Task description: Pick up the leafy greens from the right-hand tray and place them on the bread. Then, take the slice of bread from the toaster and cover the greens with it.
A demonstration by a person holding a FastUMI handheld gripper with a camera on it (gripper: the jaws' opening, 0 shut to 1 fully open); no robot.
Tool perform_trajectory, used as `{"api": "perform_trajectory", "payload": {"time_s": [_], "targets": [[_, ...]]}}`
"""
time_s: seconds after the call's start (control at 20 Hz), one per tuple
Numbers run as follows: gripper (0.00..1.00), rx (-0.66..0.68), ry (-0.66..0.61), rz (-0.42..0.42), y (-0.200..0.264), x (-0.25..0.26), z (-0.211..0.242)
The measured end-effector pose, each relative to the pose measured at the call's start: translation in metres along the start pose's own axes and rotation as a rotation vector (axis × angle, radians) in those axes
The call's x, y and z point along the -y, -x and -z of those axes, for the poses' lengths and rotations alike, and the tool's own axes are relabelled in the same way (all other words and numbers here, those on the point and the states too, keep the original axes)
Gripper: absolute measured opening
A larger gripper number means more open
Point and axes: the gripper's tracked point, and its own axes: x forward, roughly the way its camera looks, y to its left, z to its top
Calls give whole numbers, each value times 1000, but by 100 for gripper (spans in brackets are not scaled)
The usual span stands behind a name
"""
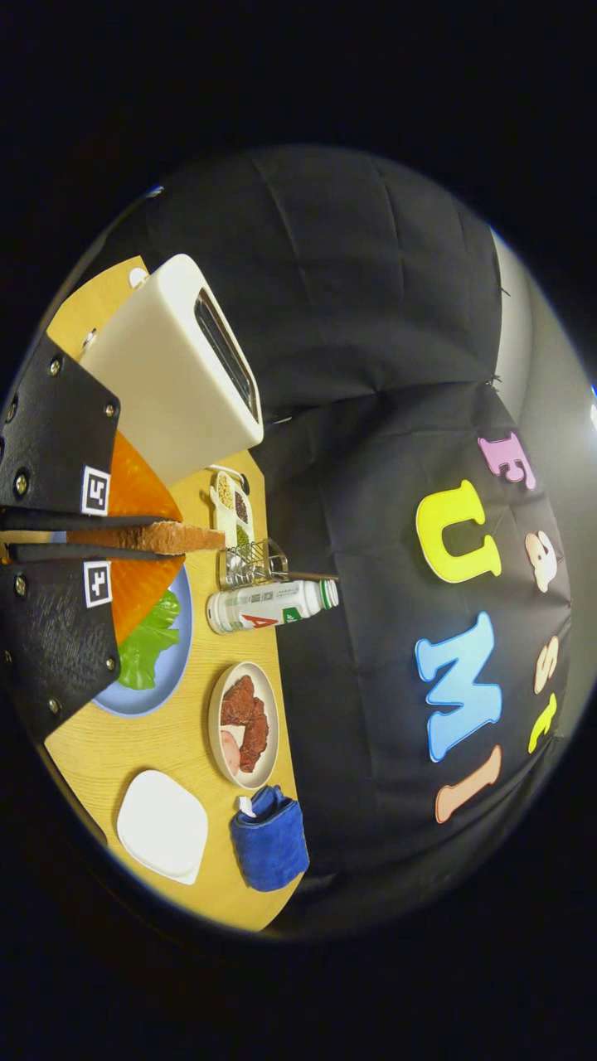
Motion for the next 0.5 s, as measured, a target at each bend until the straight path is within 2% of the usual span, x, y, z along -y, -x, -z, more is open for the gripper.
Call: {"api": "perform_trajectory", "payload": {"time_s": [0.1,0.3,0.35,0.4,0.5], "targets": [[6,-18,48,66,-1,21,3],[11,-62,50,103,-4,41,13],[19,-74,53,110,-4,44,15],[20,-83,47,113,-5,47,18],[28,-91,44,130,-6,55,20]]}}
